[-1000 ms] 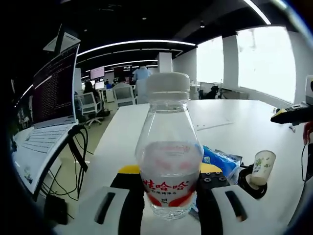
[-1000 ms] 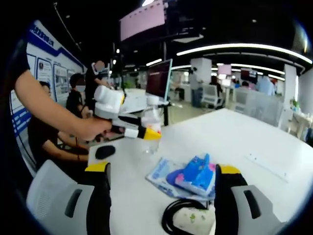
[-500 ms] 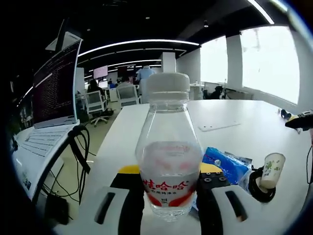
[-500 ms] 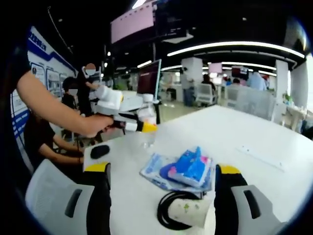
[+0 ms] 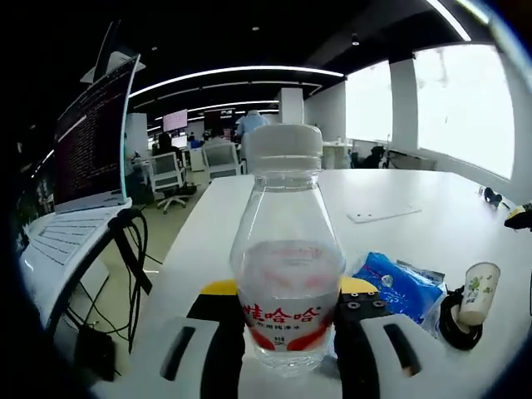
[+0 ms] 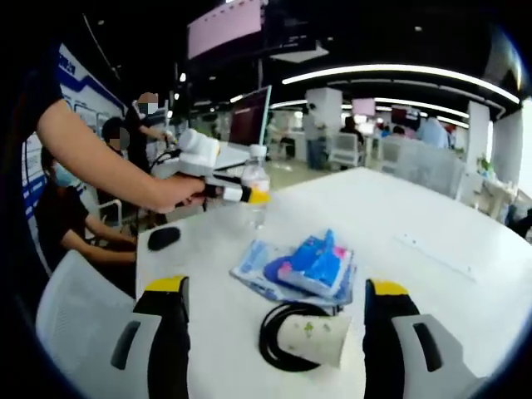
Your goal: Arrange the tabletop items into an orderly group along one side of the table until the central work area is clear of visible clutter.
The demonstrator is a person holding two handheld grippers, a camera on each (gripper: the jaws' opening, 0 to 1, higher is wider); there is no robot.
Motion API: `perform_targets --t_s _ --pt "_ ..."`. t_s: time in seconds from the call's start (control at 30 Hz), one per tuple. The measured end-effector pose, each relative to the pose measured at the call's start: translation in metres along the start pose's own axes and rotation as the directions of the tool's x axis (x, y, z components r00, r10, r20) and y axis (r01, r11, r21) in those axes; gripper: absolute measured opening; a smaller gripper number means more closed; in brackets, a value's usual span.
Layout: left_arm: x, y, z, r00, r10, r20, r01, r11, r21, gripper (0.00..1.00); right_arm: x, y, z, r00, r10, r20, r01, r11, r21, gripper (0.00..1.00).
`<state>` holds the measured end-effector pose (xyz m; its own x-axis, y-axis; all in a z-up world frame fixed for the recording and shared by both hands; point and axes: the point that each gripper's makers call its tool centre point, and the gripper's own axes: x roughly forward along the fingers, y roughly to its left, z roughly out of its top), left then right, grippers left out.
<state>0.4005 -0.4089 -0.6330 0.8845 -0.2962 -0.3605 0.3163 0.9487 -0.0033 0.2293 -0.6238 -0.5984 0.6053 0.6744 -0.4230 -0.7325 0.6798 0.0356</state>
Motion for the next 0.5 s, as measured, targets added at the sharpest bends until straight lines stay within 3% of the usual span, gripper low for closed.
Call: perform_targets --t_s 0.5 --pt "0.022 0.007 -0.010 1.000 0.018 -0.004 -0.018 1.000 -0.005 0.40 -0.003 -0.014 -0.006 0.999 -0.035 -0.018 0.035 0.999 0.016 0.83"
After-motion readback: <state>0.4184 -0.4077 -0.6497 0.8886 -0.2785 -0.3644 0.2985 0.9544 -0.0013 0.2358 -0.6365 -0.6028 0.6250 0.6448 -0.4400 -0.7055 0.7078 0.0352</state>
